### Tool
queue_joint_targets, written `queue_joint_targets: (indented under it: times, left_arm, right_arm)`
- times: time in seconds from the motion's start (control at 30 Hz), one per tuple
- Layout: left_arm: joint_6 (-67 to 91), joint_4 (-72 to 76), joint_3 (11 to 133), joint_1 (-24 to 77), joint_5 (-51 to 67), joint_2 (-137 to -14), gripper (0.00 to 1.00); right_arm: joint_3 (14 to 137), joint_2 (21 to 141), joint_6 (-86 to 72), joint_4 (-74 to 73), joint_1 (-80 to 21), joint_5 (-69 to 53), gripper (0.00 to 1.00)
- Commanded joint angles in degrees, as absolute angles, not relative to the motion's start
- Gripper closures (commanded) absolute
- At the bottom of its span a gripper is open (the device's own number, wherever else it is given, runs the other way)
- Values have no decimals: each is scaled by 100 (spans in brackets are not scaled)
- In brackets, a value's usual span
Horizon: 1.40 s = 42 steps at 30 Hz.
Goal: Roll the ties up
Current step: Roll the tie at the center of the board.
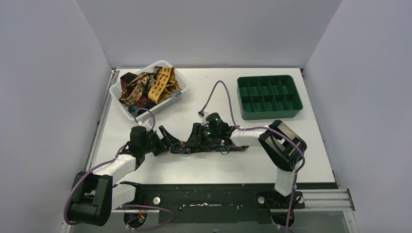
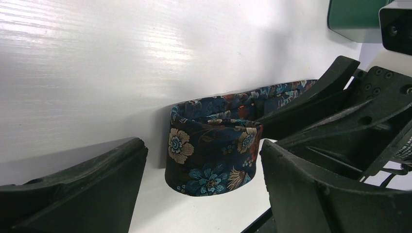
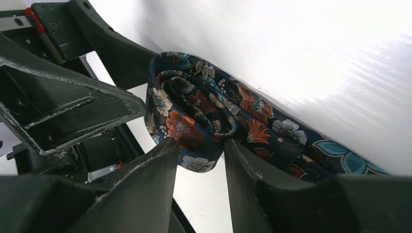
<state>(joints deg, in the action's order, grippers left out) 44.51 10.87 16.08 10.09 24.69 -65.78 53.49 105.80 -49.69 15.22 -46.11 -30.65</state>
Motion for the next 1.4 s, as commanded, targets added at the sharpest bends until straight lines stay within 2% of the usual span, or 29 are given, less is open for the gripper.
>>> queue_joint_targets:
  times: [0.0, 0.43, 0.87, 1.23, 1.37]
  left_arm:
    - [4421, 1234, 1488, 940, 2576, -6478, 14]
    - [4504, 1876, 1270, 926, 2854, -6738, 16]
    - [4539, 2248, 1198, 927, 3072, -7082, 24]
    - [4504, 2324, 1100, 931, 3091, -7337, 25]
    - [4400, 2378, 1224, 939, 3163, -7655, 29]
  right_arm:
    - [5558, 10720, -4884, 1569, -4521, -2830, 60]
    - [5722, 11013, -4802, 1510, -4457, -2954, 60]
    - [5656, 11117, -4824, 1629, -4371, -3203, 60]
    - [5544, 11139, -4865, 1723, -4315, -3225, 60]
    - [5545, 11127, -4854, 1709, -4307, -3226, 60]
